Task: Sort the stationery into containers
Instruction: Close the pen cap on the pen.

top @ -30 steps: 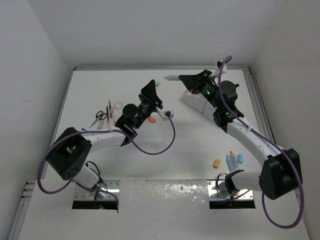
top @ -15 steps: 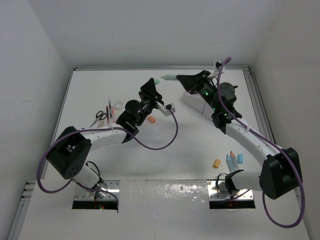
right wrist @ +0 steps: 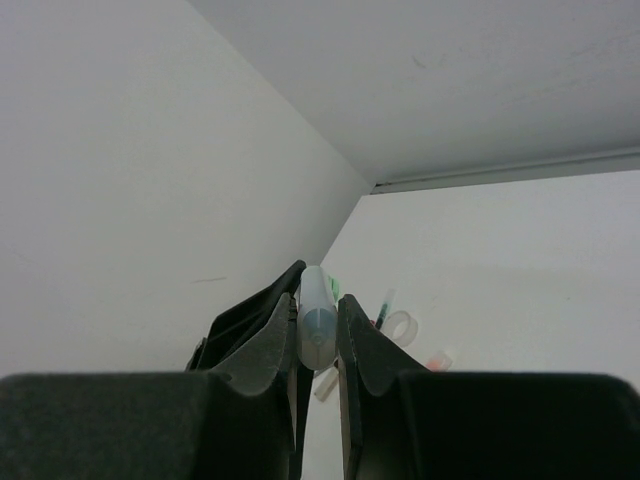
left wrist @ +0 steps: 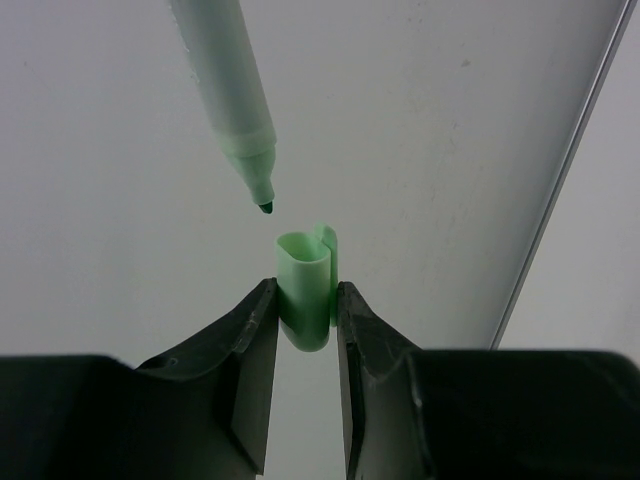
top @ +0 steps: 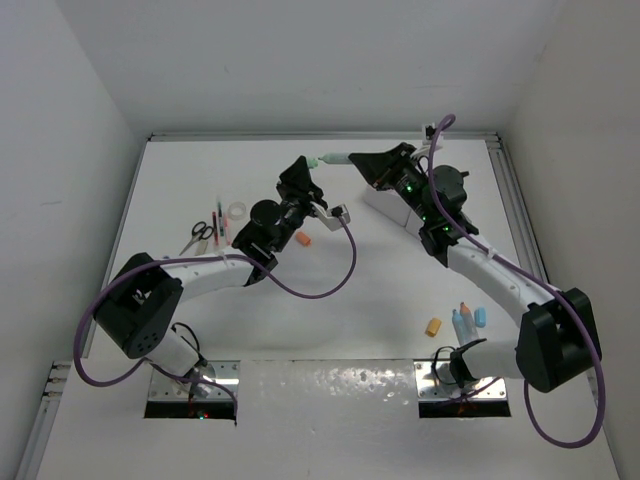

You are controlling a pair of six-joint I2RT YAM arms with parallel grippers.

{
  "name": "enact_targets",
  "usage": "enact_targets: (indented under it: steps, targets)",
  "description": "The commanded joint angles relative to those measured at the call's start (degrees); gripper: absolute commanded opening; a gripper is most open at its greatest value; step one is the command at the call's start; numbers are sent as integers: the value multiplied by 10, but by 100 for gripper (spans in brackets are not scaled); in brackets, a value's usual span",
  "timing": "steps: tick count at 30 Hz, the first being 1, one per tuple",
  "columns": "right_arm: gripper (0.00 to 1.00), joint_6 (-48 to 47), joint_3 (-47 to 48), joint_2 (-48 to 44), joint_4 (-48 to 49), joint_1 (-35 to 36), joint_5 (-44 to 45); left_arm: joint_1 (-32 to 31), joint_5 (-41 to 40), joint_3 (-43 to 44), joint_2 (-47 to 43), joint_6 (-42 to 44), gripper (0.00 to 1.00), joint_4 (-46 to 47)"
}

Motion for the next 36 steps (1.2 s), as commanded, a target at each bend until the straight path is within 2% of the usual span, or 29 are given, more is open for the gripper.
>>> enact_targets:
  steps: [1,20,36]
  targets:
    - [0,2,-4,-5,32,7,4,4,-4,14,-2,-19,0,28]
    - [0,0,-1,16,35,11,1,-2,1,21,5,-32,0,37]
    - [0,2,20,49,50,21,-9,-4,42,23,10,-64,0,50]
